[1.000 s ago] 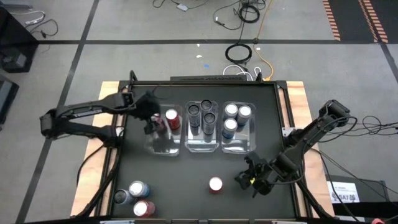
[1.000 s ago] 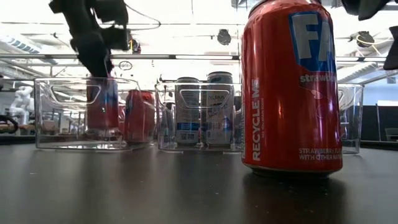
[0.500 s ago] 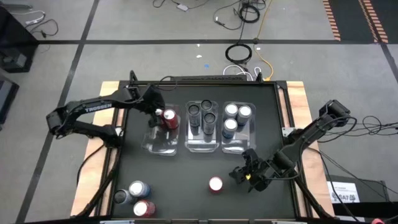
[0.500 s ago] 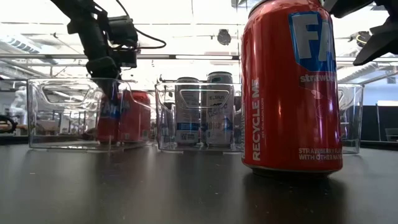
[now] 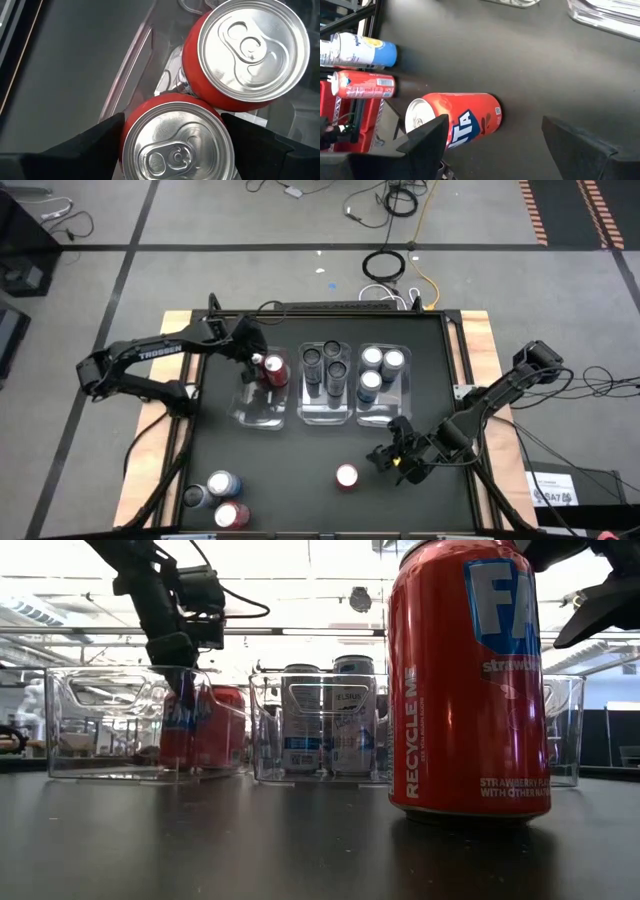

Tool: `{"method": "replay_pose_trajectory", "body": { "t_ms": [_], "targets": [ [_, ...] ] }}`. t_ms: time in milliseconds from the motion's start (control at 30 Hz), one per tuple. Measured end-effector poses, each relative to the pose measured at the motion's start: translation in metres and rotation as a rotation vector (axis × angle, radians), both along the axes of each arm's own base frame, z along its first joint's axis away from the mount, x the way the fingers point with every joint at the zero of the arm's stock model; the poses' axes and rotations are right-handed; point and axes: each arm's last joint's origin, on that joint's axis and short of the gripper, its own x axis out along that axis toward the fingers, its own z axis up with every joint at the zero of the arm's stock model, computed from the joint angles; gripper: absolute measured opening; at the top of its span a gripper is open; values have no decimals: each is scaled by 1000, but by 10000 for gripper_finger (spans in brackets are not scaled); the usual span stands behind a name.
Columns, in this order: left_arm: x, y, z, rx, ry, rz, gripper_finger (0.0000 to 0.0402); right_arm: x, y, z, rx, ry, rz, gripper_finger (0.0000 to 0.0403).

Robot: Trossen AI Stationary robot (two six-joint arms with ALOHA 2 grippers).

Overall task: Sort soda cans
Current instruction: Put the red soda can into the middle left transparent bin

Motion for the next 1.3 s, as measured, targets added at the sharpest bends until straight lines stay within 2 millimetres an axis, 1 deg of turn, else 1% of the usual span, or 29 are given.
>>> {"method": "replay_pose_trajectory", "body": {
  "t_ms": [67,200,267,333,500,600,667,733,800,867,933,1033,1100,1200,1300],
  "targets": [
    [0,0,0,0,-1,7,335,0,0,0,-7,0,8,311],
    [-2,0,-2,6,35,14,376,0,0,0,-25,0,28,311],
    [-3,-1,0,-4,59,28,391,0,0,0,-40,0,45,311],
    [-4,-1,5,-23,67,79,396,0,0,0,-57,1,67,311],
    [-2,-3,30,-80,24,224,396,0,0,0,-118,3,141,311],
    [0,-11,53,-108,-81,303,396,0,0,0,-156,5,189,311],
    [1,-20,68,-144,-157,363,396,0,0,0,-180,5,217,311],
    [1,-32,82,-195,-245,403,396,0,0,0,-207,6,248,311],
    [5,-50,93,-257,-331,387,396,0,0,0,-235,6,281,311],
    [13,-72,102,-322,-425,347,396,0,1,0,-264,6,315,311],
    [24,-98,110,-352,-529,285,396,-1,1,0,-282,10,358,311],
    [48,-138,117,-361,-688,196,396,-1,3,-1,-282,25,441,311],
    [66,-163,114,-372,-763,148,396,-2,4,-1,-274,36,499,311],
    [95,-194,112,-364,-789,95,396,-3,5,-2,-258,48,582,311],
    [126,-221,109,-338,-722,39,396,-4,7,-2,-246,55,644,311]
  ]
}}
